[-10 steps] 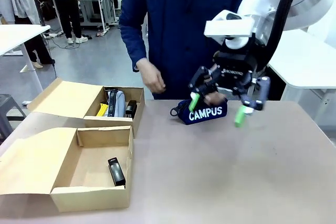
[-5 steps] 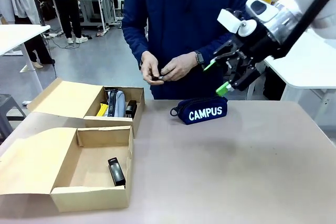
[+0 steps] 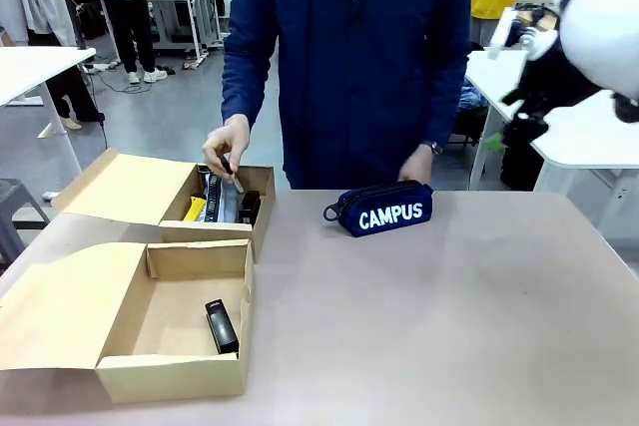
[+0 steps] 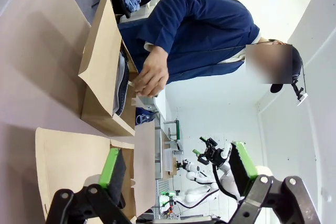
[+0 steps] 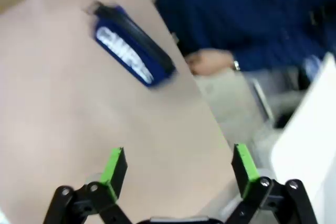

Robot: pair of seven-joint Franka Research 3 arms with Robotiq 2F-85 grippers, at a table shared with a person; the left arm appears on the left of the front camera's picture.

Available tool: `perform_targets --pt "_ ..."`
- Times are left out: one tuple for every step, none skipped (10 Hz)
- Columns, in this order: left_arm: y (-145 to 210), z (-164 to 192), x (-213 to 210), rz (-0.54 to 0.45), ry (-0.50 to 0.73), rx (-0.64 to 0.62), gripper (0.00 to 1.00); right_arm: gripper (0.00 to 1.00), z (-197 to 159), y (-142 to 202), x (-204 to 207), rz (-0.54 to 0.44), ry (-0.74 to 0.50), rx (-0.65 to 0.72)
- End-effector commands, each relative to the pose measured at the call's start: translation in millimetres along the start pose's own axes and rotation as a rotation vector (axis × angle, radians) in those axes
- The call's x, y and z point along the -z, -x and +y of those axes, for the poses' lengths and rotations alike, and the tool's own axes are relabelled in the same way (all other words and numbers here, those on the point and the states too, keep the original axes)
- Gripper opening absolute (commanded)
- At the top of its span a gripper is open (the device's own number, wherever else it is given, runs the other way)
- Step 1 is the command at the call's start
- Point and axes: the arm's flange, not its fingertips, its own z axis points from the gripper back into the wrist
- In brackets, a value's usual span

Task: Place items inside the box.
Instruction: Pick up a Pencil pouch or Stapler and place it inside the Mailer Box closest to the robot.

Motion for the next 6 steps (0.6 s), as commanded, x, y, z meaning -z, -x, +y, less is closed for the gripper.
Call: perform_targets --pt "3.7 -0.8 0.7 -0.002 0.012 0.008 1.00 1.00 0.6 15.1 -15.2 0.695 0.263 0.499" --pt "3.7 -0.8 0.7 -0.002 0.012 0.008 1.00 1.00 -1.4 13.3 -4.3 0.627 0.178 0.438" --pt "3.7 -0.8 0.7 -0.002 0.012 0.008 1.00 1.00 -4.9 8.6 6.0 0.546 0.189 0.424" --pt "3.7 -0.8 0.7 -0.002 0.012 0.008 1.00 1.00 -12.4 44.4 -7.3 0.230 0.145 0.152" --pt "3.7 -0.8 0.7 -0.002 0.012 0.008 1.00 1.00 -12.1 51.4 0.2 0.362 0.192 0.245" --pt "3.7 -0.8 0.7 -0.002 0.012 0.008 1.00 1.00 -15.2 31.2 23.5 0.327 0.104 0.140"
